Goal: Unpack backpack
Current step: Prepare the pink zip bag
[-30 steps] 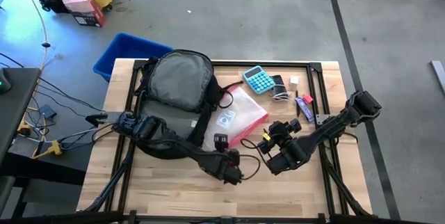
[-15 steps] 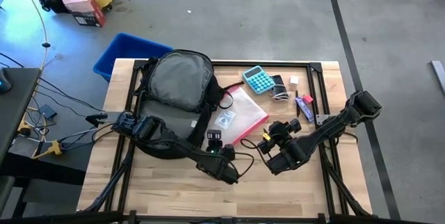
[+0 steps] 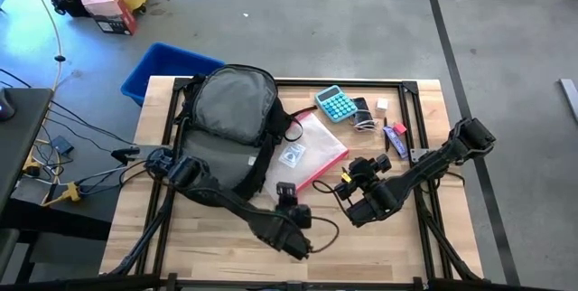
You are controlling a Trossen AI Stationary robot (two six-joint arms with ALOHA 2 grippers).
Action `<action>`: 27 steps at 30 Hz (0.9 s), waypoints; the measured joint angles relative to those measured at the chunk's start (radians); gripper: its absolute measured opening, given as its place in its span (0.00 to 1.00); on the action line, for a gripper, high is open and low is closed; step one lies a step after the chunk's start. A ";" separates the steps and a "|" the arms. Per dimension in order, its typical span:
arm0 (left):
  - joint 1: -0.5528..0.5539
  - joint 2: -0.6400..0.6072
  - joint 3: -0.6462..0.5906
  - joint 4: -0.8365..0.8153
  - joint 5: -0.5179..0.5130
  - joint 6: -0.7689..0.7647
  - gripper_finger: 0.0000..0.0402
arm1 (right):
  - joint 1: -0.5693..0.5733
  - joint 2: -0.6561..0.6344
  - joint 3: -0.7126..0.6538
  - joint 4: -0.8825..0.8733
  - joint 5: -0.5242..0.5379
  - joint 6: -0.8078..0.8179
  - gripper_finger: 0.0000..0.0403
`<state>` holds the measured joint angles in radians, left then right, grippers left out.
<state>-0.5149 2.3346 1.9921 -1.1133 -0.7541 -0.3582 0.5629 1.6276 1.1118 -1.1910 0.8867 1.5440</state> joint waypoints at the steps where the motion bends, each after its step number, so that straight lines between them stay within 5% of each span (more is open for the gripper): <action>1: -0.001 0.002 -0.001 0.034 0.050 0.027 0.25 | 0.000 0.000 0.000 0.001 0.000 0.000 0.55; 4: -0.004 0.022 0.000 0.075 0.106 0.106 0.34 | 0.000 0.000 0.000 0.003 0.000 0.000 0.55; 10: 0.002 0.093 -0.001 0.027 -0.051 0.143 0.45 | 0.000 0.001 0.000 0.004 0.000 0.000 0.55; 27: 0.045 0.140 0.000 -0.194 -0.198 -0.063 0.43 | 0.000 0.002 0.000 0.005 0.003 -0.008 0.55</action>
<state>-0.4697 2.4744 1.9923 -1.3075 -0.9525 -0.4211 0.5629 1.6295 1.1114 -1.1862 0.8898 1.5364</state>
